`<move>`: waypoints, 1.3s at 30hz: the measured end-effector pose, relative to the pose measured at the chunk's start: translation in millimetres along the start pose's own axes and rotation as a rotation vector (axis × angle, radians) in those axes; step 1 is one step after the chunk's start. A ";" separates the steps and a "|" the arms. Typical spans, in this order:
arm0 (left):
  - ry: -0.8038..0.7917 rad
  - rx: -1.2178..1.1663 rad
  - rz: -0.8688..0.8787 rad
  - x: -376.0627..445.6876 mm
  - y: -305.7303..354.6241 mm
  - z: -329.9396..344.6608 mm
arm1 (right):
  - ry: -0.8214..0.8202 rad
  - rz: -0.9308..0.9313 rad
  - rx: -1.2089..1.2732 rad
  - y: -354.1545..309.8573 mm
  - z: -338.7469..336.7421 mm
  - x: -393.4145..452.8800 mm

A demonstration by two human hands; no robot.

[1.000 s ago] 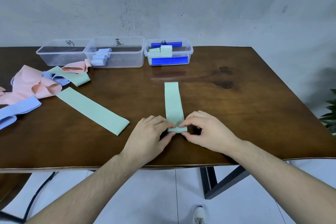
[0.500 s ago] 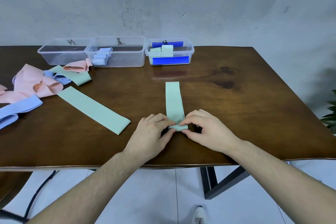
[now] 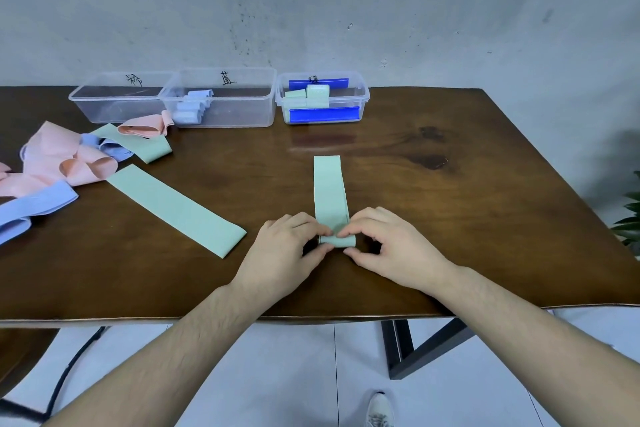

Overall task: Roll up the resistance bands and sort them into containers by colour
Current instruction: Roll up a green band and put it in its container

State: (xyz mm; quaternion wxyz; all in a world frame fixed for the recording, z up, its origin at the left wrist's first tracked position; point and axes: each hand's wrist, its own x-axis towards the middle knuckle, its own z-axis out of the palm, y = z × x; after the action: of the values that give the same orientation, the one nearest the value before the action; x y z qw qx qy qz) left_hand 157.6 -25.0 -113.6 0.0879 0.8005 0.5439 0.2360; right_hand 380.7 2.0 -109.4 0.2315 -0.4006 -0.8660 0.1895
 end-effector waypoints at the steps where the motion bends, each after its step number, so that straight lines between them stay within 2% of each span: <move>1: -0.004 -0.001 -0.003 0.5 0.4 -0.6 | 0.002 0.003 0.002 0.4 -0.1 0.9; 18: -0.016 0.056 -0.008 6.7 -3.2 0.6 | 0.038 0.010 -0.070 4.6 -0.5 8.9; 24: -0.002 -0.019 0.005 6.6 -1.7 -1.3 | 0.022 0.023 -0.042 7.0 -3.5 15.0; 39: -0.017 -0.010 -0.006 15.1 -4.8 -1.6 | 0.017 0.028 -0.002 10.9 0.9 19.9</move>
State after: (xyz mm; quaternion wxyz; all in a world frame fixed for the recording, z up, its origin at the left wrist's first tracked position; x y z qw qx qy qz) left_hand 157.4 -9.6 -109.8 0.0974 0.8003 0.5444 0.2316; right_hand 375.5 24.0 -110.8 0.2359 -0.4147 -0.8584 0.1884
